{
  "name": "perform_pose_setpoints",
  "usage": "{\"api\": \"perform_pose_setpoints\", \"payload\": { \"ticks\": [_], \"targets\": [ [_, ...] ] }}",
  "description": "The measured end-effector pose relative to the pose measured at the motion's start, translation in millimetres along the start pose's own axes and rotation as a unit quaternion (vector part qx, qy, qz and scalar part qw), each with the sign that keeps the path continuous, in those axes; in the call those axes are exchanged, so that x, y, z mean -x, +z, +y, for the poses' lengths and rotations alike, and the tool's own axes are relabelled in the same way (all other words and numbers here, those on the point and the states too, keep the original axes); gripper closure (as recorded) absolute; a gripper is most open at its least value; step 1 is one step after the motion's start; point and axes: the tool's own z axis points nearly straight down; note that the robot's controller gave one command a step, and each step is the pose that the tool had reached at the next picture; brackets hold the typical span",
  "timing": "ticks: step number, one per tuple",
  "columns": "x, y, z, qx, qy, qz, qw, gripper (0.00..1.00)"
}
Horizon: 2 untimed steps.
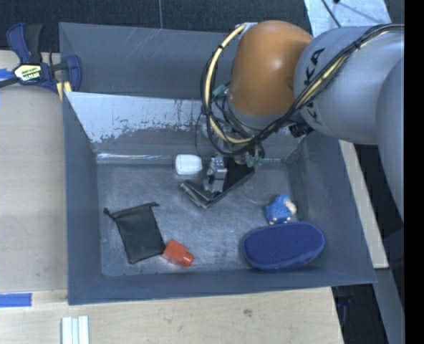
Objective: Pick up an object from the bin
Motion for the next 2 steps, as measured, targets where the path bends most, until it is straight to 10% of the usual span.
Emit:
{"api": "perform_pose_setpoints", "payload": {
  "ticks": [2],
  "targets": [
    [10.4, 80.2, -5.4, 0.002, 0.001, -0.0016, 1.0, 0.0]
  ]
}}
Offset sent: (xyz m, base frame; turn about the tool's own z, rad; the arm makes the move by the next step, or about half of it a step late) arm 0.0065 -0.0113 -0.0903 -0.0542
